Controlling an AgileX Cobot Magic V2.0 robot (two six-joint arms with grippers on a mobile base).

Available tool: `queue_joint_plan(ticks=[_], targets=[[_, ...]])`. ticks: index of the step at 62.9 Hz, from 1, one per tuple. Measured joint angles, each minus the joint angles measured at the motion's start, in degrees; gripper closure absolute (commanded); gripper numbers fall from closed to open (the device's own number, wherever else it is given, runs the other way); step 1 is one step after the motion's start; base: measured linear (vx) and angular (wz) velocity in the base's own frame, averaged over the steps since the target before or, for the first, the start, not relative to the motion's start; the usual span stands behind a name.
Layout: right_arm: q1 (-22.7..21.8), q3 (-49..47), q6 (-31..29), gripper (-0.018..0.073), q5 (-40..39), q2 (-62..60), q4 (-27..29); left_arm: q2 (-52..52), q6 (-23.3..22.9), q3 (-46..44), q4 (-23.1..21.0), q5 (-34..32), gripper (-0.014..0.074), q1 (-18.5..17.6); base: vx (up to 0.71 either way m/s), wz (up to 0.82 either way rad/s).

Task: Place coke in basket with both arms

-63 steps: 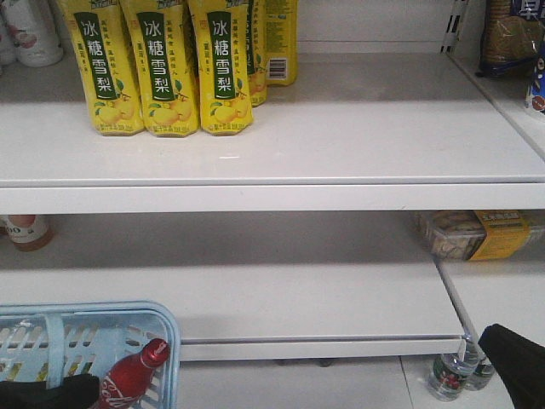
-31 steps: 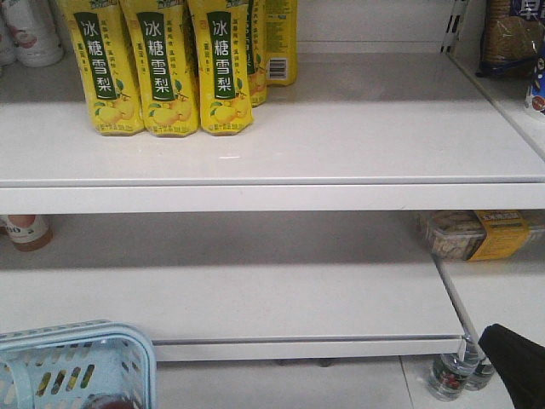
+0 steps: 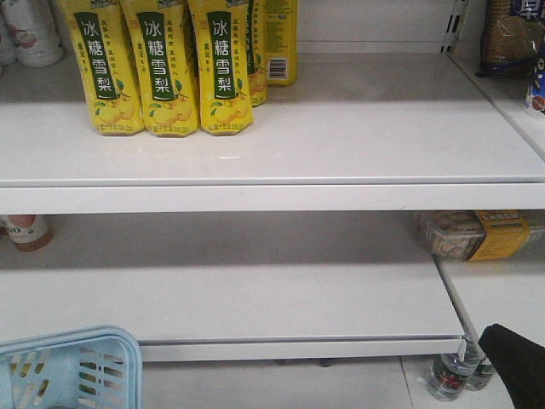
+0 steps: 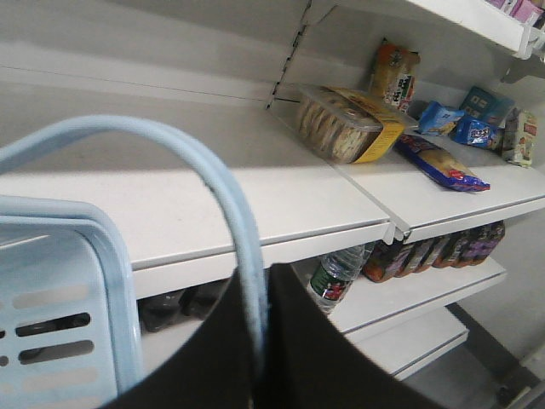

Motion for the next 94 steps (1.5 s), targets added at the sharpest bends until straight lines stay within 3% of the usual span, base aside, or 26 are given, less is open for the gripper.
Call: queue_joint_plan(ticks=[14,30,46,51,72,94], targets=[[0.00,0.00,0.00,0.0564,0.00,0.00,0.00,0.00,0.00,0.00,6.49,1.80,0.0603,0.90,0.00,0.00],[0.00,0.00,0.00,0.0564,0.00,0.00,0.00,0.00,-0.20,0.00,9.59,1.87,0.0603,10.45,0.00,0.00],[0.00,0.00,0.00,0.0564,0.00,0.00,0.00,0.00,-0.08,0.00,19.06,1.15,0.0603,17.35,0.00,0.00],[0.00,0.00,0.00,0.0564,0.00,0.00,0.00,0.00,-0.54,0.00,19.41,0.04,0.0603,19.10,0.00,0.00],[0.00,0.00,0.00,0.0564,0.00,0.00,0.00,0.00,-12.47,0.00,18.92,-1.82,0.0603,27.37,0.00,0.00],[0.00,0.00,0.00,0.0564,0.00,0.00,0.00,0.00,-13.96,0.00,19.59,-1.94,0.0603,29.14,0.00,0.00]])
